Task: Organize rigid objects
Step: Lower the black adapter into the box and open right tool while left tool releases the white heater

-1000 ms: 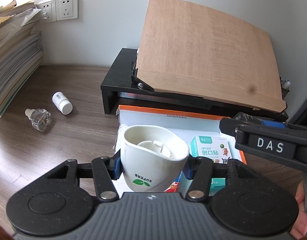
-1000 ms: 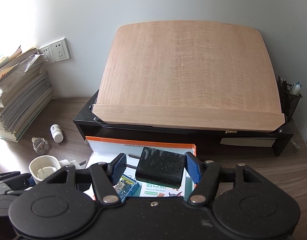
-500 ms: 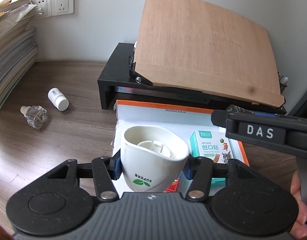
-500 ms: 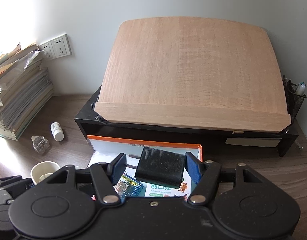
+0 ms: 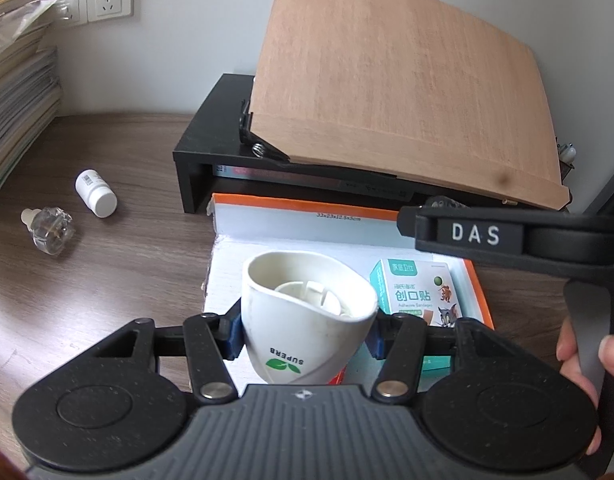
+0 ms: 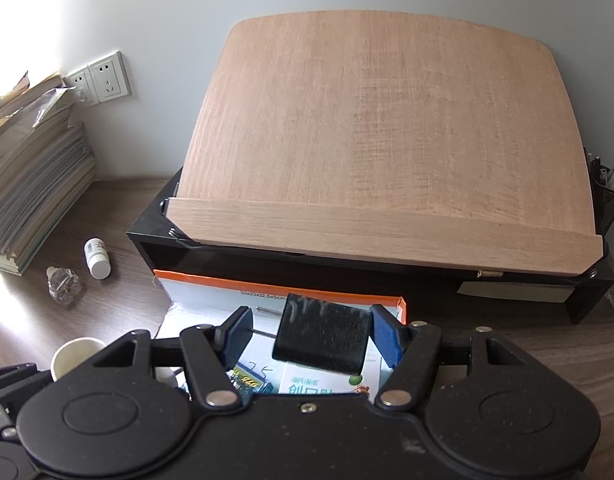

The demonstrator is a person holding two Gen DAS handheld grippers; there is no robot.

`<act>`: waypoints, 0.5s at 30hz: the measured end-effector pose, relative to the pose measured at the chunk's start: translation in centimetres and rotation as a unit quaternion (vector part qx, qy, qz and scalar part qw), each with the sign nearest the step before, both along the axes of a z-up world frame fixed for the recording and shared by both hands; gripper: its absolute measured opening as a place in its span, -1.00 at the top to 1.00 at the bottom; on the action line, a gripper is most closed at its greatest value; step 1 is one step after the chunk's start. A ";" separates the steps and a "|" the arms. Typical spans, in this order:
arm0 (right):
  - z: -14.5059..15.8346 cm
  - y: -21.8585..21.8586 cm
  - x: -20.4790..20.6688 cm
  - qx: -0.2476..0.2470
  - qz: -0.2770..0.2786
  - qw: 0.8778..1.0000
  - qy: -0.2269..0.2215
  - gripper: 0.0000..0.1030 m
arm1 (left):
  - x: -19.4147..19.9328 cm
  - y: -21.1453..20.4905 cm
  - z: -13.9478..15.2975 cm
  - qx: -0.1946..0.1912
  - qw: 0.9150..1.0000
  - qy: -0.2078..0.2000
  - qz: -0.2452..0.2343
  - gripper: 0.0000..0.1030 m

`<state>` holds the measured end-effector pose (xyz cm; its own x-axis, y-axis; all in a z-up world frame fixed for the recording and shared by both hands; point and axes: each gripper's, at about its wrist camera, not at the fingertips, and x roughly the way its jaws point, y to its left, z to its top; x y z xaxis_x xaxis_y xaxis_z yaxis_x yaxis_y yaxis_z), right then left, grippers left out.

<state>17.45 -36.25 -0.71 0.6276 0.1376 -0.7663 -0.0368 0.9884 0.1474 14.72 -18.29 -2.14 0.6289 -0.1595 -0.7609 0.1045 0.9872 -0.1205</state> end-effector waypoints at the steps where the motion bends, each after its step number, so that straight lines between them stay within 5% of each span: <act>1: -0.1 0.0 0.2 -0.001 0.000 1.000 0.000 -0.44 | 0.1 -0.1 0.0 0.000 1.000 0.000 -0.002 -0.08; 15: 1.7 -1.8 -1.8 0.005 -0.012 0.999 -0.037 -0.38 | 0.4 -1.2 -0.9 -0.012 0.999 0.016 -0.025 -0.08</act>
